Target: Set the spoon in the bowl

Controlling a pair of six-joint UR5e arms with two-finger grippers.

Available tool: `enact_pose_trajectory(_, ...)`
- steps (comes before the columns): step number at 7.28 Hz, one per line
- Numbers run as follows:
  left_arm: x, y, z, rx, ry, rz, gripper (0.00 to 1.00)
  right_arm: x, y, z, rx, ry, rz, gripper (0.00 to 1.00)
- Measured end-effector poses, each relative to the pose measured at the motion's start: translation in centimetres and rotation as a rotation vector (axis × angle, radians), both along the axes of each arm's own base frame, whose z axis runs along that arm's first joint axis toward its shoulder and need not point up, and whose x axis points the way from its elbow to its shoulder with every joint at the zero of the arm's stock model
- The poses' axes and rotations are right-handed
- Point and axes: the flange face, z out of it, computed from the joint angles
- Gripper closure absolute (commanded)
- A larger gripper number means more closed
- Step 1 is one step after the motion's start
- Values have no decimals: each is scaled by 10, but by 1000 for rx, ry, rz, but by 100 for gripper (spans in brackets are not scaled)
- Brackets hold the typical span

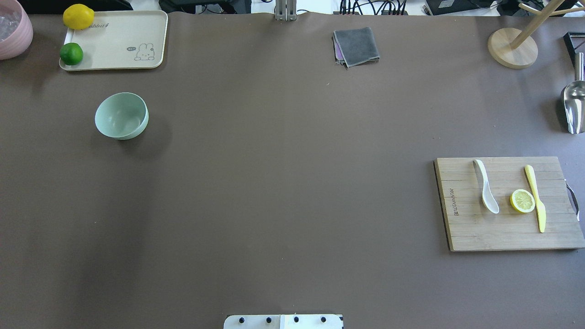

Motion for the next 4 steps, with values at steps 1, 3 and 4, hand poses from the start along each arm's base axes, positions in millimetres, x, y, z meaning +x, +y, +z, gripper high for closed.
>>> enact_pose_trajectory(1, 0, 0, 0, 0, 0, 1, 2, 4, 5, 4, -9, 1, 9, 0)
enact_pose_trajectory(3, 1, 0, 1, -2, 1, 2, 2, 7, 8, 4, -10, 0, 17, 0)
enact_pose_trajectory(4, 1, 1, 2, -5, 0, 2, 2, 7, 8, 4, -10, -1, 17, 0)
